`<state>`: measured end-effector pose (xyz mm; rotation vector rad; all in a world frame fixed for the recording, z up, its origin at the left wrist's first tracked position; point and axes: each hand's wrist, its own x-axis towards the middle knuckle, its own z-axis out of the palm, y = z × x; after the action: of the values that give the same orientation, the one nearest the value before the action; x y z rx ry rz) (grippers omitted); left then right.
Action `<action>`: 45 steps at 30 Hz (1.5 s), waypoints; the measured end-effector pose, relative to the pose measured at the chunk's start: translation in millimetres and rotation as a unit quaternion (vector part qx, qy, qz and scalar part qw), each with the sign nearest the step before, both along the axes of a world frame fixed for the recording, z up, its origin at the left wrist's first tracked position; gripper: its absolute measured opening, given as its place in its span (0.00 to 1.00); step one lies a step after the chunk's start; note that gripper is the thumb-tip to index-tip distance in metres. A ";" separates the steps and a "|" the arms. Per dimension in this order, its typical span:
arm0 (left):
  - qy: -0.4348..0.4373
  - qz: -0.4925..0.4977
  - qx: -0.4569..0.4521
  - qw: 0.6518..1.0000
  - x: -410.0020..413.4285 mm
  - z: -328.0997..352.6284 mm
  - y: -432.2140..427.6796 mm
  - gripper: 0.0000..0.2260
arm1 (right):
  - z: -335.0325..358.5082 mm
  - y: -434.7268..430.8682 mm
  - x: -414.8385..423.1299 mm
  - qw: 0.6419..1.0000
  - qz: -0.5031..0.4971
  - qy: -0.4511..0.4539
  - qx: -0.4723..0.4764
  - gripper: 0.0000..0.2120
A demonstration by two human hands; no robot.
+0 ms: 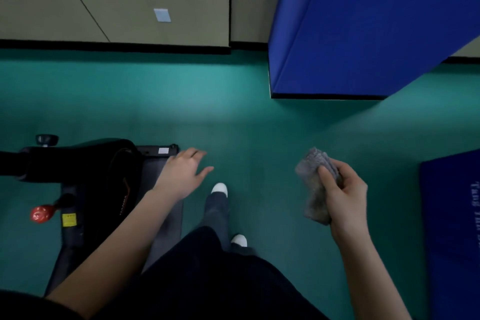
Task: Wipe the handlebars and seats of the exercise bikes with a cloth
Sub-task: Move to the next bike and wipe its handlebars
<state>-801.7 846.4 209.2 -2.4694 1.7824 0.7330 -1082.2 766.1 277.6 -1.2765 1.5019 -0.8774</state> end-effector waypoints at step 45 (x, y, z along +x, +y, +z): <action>-0.019 0.375 -0.094 0.922 286.7 40.1 -380.4 0.23 | 22.3 -522.2 429.6 0.916 0.399 -0.034 -0.031 0.07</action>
<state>-515.1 466.0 249.3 -3.2834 0.8698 0.5174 -652.6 243.9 299.8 -1.6938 0.7637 -0.4120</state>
